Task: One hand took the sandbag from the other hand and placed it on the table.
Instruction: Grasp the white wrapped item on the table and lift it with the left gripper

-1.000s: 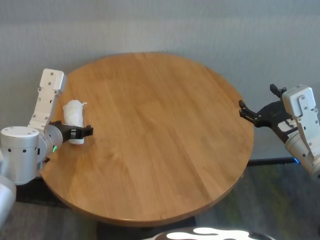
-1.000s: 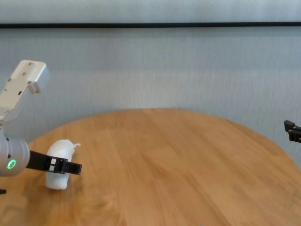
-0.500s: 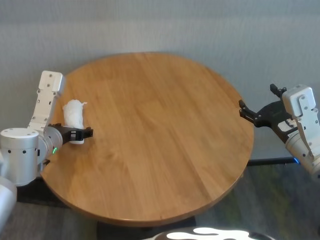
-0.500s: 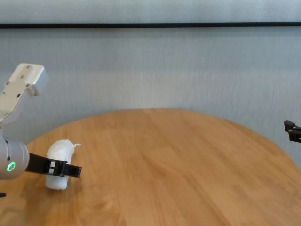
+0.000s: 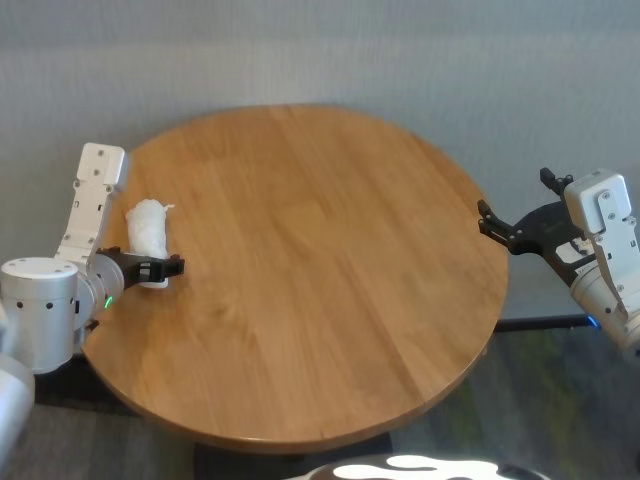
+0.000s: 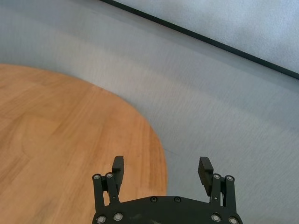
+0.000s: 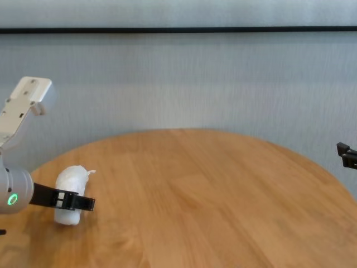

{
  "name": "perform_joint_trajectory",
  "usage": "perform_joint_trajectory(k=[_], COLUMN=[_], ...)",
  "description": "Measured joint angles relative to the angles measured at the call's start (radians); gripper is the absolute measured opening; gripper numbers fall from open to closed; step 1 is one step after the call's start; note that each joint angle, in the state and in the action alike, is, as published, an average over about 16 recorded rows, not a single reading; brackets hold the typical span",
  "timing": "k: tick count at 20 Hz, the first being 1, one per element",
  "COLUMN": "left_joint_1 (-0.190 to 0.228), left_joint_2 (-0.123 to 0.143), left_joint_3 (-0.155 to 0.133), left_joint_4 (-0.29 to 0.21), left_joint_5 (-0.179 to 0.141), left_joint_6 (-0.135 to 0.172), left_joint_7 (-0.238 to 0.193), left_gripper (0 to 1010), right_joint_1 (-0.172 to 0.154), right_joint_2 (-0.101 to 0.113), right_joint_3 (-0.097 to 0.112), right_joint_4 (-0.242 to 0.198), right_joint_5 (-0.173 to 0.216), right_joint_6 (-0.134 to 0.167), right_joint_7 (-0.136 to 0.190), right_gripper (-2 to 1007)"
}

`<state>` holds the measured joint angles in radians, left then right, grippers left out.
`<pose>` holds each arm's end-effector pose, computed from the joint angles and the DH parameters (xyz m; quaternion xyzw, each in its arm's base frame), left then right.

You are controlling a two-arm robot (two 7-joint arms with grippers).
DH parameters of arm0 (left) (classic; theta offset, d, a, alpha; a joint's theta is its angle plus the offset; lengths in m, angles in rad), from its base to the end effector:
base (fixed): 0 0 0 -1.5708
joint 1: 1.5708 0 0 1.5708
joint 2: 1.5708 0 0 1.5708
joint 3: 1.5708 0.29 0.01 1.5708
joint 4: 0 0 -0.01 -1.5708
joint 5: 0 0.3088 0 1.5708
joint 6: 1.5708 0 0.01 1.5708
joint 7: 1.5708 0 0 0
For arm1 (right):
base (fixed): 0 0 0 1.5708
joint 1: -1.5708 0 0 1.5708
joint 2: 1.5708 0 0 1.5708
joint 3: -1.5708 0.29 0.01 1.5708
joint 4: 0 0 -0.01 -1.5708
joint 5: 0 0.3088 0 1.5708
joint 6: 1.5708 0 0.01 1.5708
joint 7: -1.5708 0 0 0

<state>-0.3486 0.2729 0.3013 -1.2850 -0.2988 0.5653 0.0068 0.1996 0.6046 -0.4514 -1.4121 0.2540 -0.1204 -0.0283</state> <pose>0.4161 0.0161 -0.2792 0.2374 0.1608 0.6145 0.7350 0.3581 -0.0826 -0.3022 -0.1414 -0.1324 -0.5799 0.7913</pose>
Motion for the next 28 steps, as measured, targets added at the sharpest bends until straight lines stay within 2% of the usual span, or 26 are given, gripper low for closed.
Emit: perform_joint_trajectory(k=[16,28], left_joint_1=[0.005,0.007], left_joint_2=[-0.002,0.000], left_joint_3=[0.010,0.013], left_joint_4=[0.008,0.004], left_joint_5=[0.033,0.034], left_joint_6=[-0.047,-0.051], left_joint_7=[-0.051,-0.054], left_gripper=[1000,995], right_joint_1=[0.000,0.000], right_joint_2=[0.000,0.000], right_joint_3=[0.000,0.000], right_joint_4=[0.000,0.000], right_joint_5=[0.000,0.000], right_joint_6=[0.000,0.000], right_joint_7=[0.000,0.000], right_gripper=[1001,1001])
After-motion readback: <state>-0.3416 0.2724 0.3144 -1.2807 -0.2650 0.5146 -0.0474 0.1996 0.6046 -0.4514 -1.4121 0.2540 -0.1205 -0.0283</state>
